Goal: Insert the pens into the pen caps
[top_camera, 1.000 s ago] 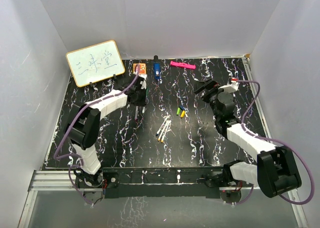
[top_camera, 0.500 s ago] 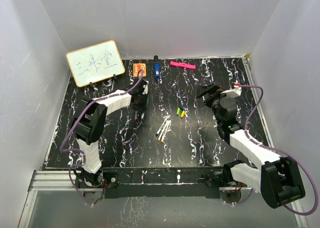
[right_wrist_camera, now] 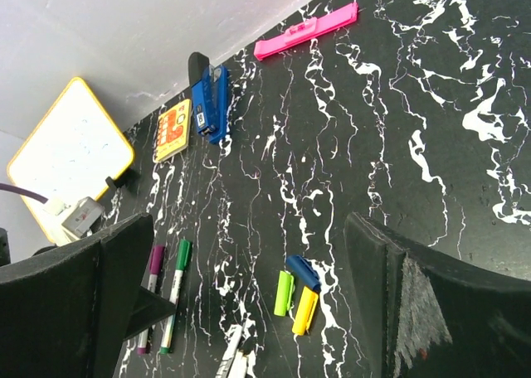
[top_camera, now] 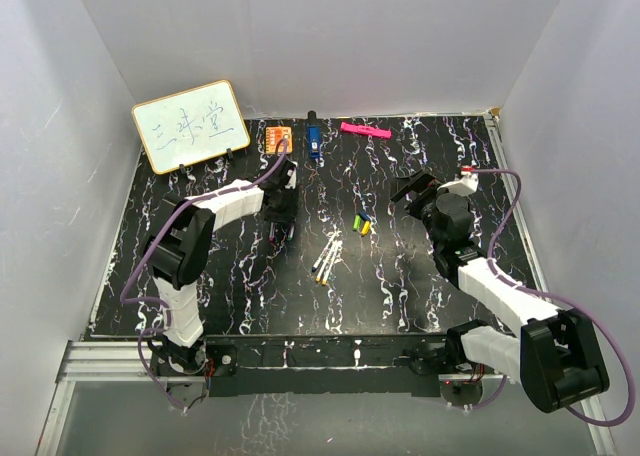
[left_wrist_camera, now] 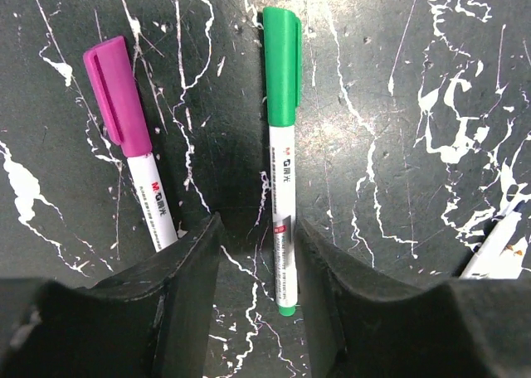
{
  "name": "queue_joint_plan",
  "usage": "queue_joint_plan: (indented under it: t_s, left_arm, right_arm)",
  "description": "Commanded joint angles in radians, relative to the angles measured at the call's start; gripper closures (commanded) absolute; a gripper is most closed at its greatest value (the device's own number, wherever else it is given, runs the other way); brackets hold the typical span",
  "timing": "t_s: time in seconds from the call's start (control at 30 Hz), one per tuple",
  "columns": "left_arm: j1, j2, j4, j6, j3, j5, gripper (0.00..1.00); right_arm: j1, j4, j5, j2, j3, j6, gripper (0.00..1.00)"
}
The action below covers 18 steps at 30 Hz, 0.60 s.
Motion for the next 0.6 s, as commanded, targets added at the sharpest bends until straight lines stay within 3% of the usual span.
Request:
queue_joint_plan:
  t_s: [0.0,0.33,0.57]
  left_arm:
    - [0.000,-0.065,-0.026,0.004,0.034,-0.019,0.60]
    - [-0.028,-0.183,0.013,0.011,0.044,0.064,0.58]
    - [-0.143,-0.226,-0.005,0.077,0.012,0.077,0.59]
  right_arm:
    - [-0.002,0.013,0.000,-0.004,0.033,-0.023,0.02]
    - [-0.002,-0.005,0.040,0.024,0.049,-0.015,0.02]
    - [-0.003,-0.046,0.061,0.033,0.056,-0.025,0.02]
